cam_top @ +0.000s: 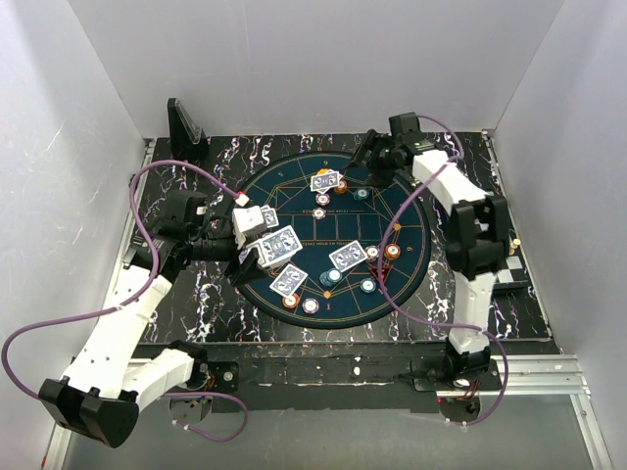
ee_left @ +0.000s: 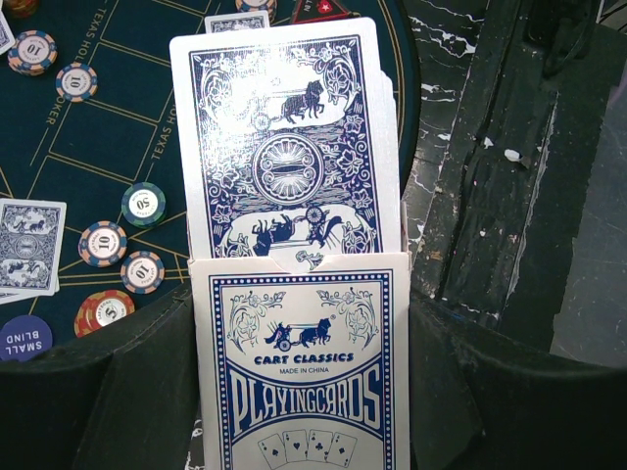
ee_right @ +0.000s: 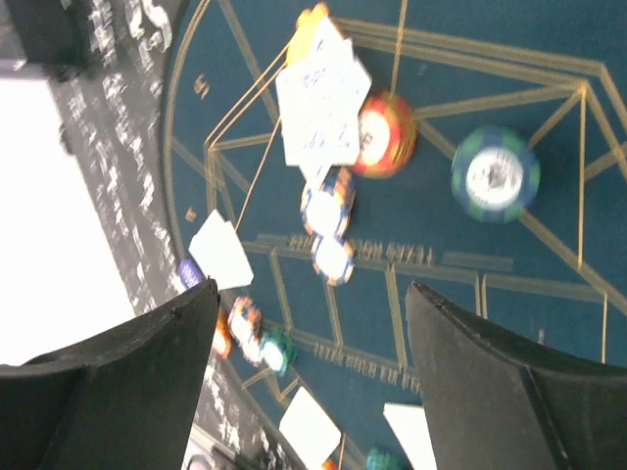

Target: Distribute texas hold em gaming equipment

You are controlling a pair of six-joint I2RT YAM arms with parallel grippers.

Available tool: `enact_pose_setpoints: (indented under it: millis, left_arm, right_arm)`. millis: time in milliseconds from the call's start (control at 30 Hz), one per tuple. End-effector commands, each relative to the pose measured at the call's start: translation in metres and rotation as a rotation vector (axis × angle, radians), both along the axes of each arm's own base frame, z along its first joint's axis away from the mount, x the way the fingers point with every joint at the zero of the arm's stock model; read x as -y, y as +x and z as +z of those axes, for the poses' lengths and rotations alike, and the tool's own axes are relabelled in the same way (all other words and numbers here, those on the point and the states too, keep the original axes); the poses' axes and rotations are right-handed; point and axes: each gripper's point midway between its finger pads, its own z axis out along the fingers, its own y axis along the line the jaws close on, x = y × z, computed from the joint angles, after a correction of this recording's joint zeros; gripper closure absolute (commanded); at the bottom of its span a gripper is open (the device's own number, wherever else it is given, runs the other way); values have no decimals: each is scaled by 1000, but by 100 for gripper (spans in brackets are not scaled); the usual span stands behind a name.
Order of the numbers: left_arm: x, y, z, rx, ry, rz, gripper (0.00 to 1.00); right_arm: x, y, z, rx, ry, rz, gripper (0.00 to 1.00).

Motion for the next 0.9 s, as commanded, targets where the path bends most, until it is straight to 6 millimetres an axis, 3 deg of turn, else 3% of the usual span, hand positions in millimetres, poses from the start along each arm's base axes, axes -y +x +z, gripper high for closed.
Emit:
enact_pose_setpoints:
  millis: [0,133,167,333,433,600,867]
  left_arm:
    - [5,-1,13,53,-40,-28,98]
    - [6,1,13,58,-40,-36,98]
    - [6,1,12,60,-37,-42,98]
    - [6,3,8,54,-25,-45,98]
    - [6,4,8,53,-21,-44,98]
    - [5,6,9,60,-18,-38,98]
    - [7,9,17,71,-32,-35,98]
  right_arm:
    - [-9,-55,103,182,140,86,15]
    - [-46,-138,148,242,341,341,13]
    - [-67,-182,161,253,388,485,13]
    - [-106,-266,176,248,455,719,12]
    - [-121,-291,179,238,486,788,11]
    - [-141,-313,173,211,499,857,10]
    - [-160,-320,150,146,481,871,10]
